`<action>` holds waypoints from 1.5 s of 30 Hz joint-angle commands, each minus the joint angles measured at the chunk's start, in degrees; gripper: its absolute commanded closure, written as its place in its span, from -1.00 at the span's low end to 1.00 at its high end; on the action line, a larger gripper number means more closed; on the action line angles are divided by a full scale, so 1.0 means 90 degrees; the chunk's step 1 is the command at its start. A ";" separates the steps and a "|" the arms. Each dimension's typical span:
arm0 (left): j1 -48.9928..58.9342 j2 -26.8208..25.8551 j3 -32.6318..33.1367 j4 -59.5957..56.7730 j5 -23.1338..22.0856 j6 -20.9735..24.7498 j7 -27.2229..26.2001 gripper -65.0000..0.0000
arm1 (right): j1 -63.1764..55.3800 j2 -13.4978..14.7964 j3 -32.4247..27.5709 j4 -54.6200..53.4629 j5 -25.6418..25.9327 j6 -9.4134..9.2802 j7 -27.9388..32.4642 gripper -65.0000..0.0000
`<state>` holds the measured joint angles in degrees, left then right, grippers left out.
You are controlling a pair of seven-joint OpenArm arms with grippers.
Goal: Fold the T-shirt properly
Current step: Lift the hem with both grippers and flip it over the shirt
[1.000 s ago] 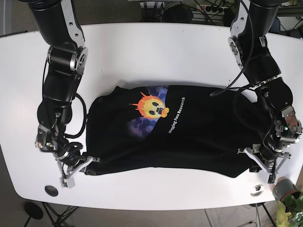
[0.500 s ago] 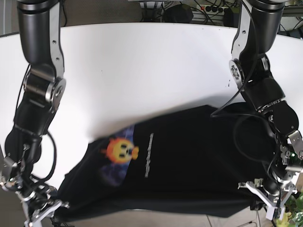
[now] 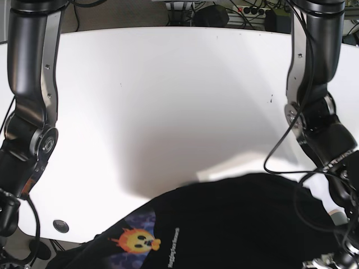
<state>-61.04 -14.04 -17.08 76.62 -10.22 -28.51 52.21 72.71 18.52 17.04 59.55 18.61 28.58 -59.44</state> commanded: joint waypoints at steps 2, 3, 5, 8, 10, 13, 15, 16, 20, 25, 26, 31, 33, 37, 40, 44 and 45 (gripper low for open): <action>-0.0354 -0.0105 -0.0012 0.0078 0.0027 0.0047 -0.0296 1.00 | 0.0233 0.0164 0.0007 0.0128 0.0066 0.0004 -0.0101 0.94; -0.0344 -0.0105 -0.0012 0.0097 0.0027 0.0047 -0.0238 1.00 | 0.0233 0.0193 0.0007 0.0128 0.0066 0.0004 -0.0209 0.94; -0.0334 -0.0105 -0.0031 0.0175 0.0017 0.0037 -0.0160 1.00 | 0.0233 0.0203 0.0017 0.0128 0.0066 0.0004 -0.0414 0.94; -0.0178 -0.0115 -0.0051 0.0293 0.0027 0.0028 -0.0150 1.00 | 0.0233 0.0311 0.0036 0.0128 0.0281 0.0004 -0.0541 0.94; 0.0193 -0.0115 -0.0051 0.0429 0.0007 0.0018 -0.0150 1.00 | 0.0233 0.0428 0.0036 0.0128 0.0623 0.0004 -0.0609 0.94; 0.0623 -0.0105 -0.0051 0.0791 0.0007 0.0018 -0.0140 1.00 | 0.0044 0.0555 0.0046 0.0138 0.1121 0.0004 -0.0824 0.94; 0.0906 -0.0105 -0.0061 0.0937 0.0007 0.0018 -0.0140 1.00 | -0.0318 0.0682 0.0056 0.0138 0.1414 0.0004 -0.0873 0.94; 0.1141 -0.0105 -0.0061 0.1035 -0.0003 0.0008 -0.0140 1.00 | -0.0562 0.0740 0.0056 0.0216 0.1590 0.0004 -0.0883 0.94; 0.1961 -0.0105 -0.0256 0.1406 -0.0003 -0.0002 -0.0140 1.00 | -0.1597 0.0828 0.0056 0.1037 0.1942 -0.0006 -0.0902 0.94; 0.2811 -0.0105 -0.0520 0.1504 -0.0012 -0.0011 -0.0150 1.00 | -0.2897 0.0809 0.0163 0.1974 0.1991 -0.0006 -0.0902 0.94; 0.3006 -0.0105 -0.0539 0.1523 -0.0012 -0.0051 -0.0150 1.00 | -0.3219 0.0731 0.0349 0.2131 0.1991 -0.0006 -0.0912 0.94; 0.3934 -0.0105 -0.0627 0.1895 -0.0012 -0.0441 -0.0150 1.00 | -0.4450 0.0516 0.0974 0.2824 0.2000 -0.0006 -0.0912 0.94; 0.4286 -0.0105 -0.0754 0.1982 -0.0012 -0.0568 -0.0150 1.00 | -0.4889 0.0477 0.1081 0.3020 0.2000 -0.0006 -0.0922 0.94; 0.4872 -0.0105 -0.0813 0.2012 -0.0003 -0.0773 -0.0150 1.00 | -0.5671 0.0174 0.1335 0.3449 0.2079 -0.0006 -0.0932 0.94; 0.5409 -0.0105 -0.0822 0.2031 -0.0003 -0.0803 -0.0150 1.00 | -0.6296 0.0047 0.1628 0.3791 0.2274 -0.0006 -0.0990 0.94; 0.5927 -0.0105 -0.0949 0.2109 -0.0003 -0.0803 -0.0150 1.00 | -0.6882 0.0027 0.1785 0.3899 0.2479 -0.0006 -0.0990 0.94; 0.6054 -0.0105 -0.1057 0.2188 -0.0003 -0.0812 -0.0150 1.00 | -0.7038 -0.0012 0.1785 0.3899 0.2538 -0.0006 -0.0990 0.94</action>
<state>-5.82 -14.00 -25.10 93.86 -10.63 -36.21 52.14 9.87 17.34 32.67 93.34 40.60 28.49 -69.73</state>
